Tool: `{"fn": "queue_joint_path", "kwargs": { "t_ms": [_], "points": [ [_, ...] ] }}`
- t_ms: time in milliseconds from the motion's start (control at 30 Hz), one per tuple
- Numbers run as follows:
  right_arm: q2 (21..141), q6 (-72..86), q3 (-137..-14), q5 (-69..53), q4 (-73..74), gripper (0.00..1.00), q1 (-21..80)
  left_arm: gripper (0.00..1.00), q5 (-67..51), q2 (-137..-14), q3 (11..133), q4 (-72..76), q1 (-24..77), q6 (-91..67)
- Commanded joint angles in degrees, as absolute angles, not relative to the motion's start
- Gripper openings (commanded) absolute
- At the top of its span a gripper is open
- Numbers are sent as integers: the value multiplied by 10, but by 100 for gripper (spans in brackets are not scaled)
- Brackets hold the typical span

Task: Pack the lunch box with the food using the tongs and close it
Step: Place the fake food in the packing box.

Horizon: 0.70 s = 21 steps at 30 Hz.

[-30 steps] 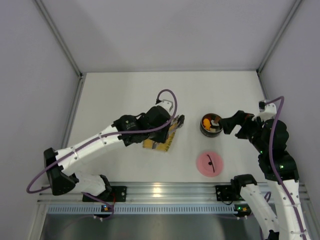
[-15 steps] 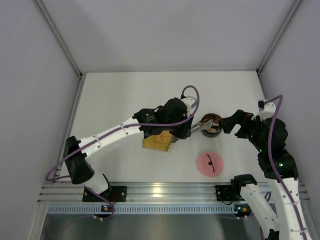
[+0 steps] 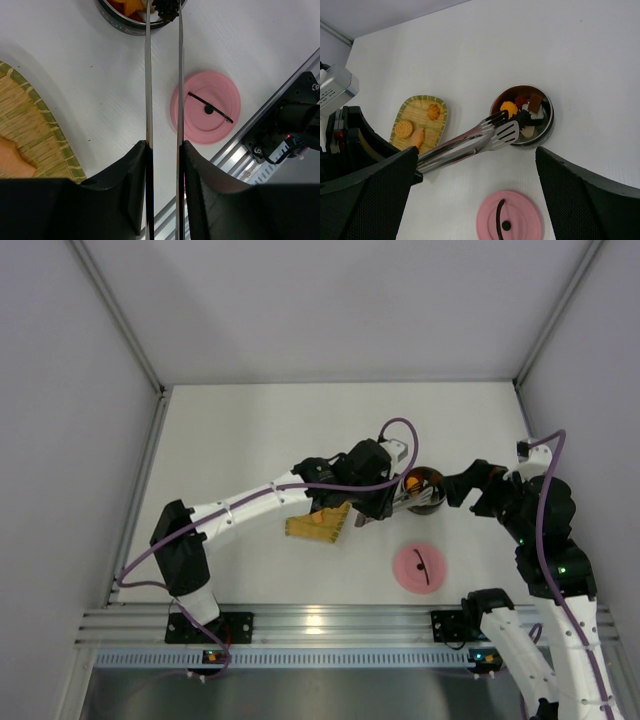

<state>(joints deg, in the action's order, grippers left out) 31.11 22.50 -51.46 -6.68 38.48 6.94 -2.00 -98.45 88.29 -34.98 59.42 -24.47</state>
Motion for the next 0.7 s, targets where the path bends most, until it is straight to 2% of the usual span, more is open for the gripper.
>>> {"fn": "queue_joint_path", "kwargs": {
  "t_ms": [0, 367, 633, 667],
  "points": [
    [305, 217, -534, -61, 379, 99, 63, 34, -16, -983, 909, -295, 598, -239],
    [302, 217, -532, -60, 379, 99, 63, 35, -18, -1005, 917, -286, 598, -238],
    [301, 216, -530, -60, 380, 99, 62, 43, -17, -1024, 923, -284, 598, -233],
    [301, 216, -531, -60, 380, 100, 63, 47, -16, -1023, 923, -285, 599, -234]
  ]
}}
